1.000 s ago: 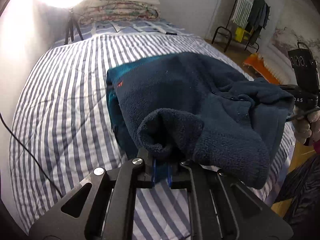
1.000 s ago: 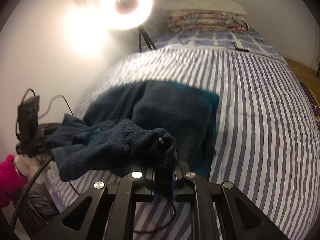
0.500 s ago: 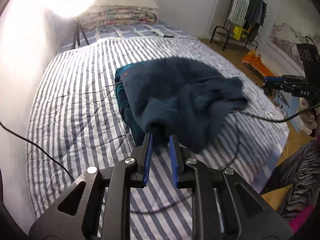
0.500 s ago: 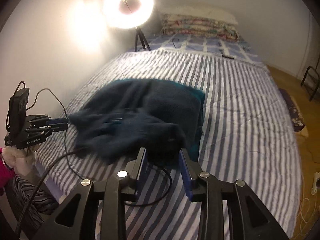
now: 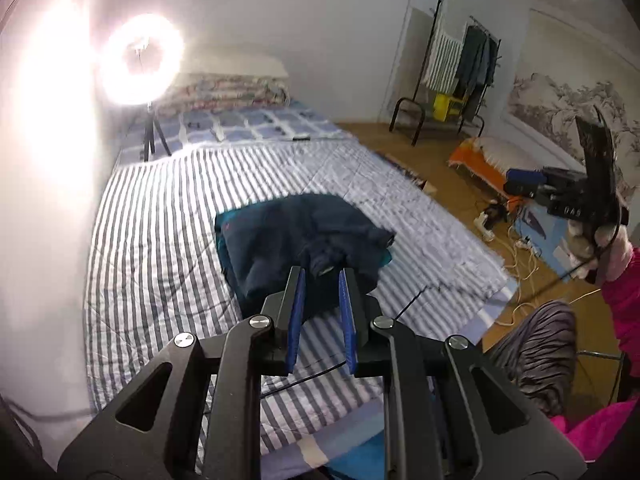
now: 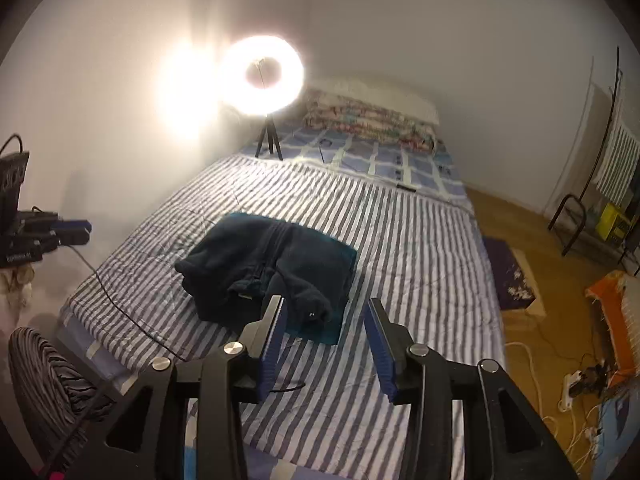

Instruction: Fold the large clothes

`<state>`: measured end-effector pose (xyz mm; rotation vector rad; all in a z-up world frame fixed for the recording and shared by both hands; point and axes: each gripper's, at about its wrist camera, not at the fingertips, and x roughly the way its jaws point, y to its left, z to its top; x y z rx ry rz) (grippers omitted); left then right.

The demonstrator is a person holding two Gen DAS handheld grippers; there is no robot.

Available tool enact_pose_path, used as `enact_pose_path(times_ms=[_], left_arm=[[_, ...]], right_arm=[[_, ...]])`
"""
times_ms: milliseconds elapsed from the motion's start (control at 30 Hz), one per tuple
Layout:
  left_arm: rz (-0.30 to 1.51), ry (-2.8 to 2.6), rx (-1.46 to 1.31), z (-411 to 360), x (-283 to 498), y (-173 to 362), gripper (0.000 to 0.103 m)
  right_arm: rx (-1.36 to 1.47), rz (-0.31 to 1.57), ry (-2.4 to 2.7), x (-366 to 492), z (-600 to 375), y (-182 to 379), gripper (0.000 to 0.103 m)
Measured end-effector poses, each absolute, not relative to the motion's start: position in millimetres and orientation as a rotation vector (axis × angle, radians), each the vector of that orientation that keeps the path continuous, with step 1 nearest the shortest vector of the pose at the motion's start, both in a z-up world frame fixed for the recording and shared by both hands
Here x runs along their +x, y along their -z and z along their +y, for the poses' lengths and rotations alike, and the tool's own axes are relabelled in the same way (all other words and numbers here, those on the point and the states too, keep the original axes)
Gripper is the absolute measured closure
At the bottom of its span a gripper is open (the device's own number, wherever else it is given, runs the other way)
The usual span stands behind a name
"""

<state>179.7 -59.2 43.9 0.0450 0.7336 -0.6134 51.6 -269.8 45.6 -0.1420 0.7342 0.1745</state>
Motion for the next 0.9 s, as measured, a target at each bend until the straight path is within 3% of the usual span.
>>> enact_pose_path(times_ms=[200, 333, 433, 633, 733, 900], left_arm=[[0.695, 0.629, 0.019, -56, 169, -103, 0.088], [0.688, 0.62, 0.013, -54, 184, -131, 0.072], [0.7, 0.601, 0.017, -56, 207, -125, 0.071], [0.843, 0.575, -0.053, -76, 282, -27, 0.071], [0.941, 0.568, -0.103, -89, 321, 35, 0.071], [1.037, 0.576, -0.111, -107, 357, 110, 0.071]], right_arm=[[-0.143, 0.688, -0.186, 30, -277, -90, 0.06], [-0.141, 0.659, -0.202, 35, -285, -115, 0.057], [-0.121, 0.669, -0.238, 54, -289, -114, 0.054], [0.005, 0.735, -0.324, 113, -290, -60, 0.056], [0.084, 0.813, -0.371, 158, -286, -7, 0.065], [0.125, 0.952, -0.417, 220, -265, 88, 0.067]])
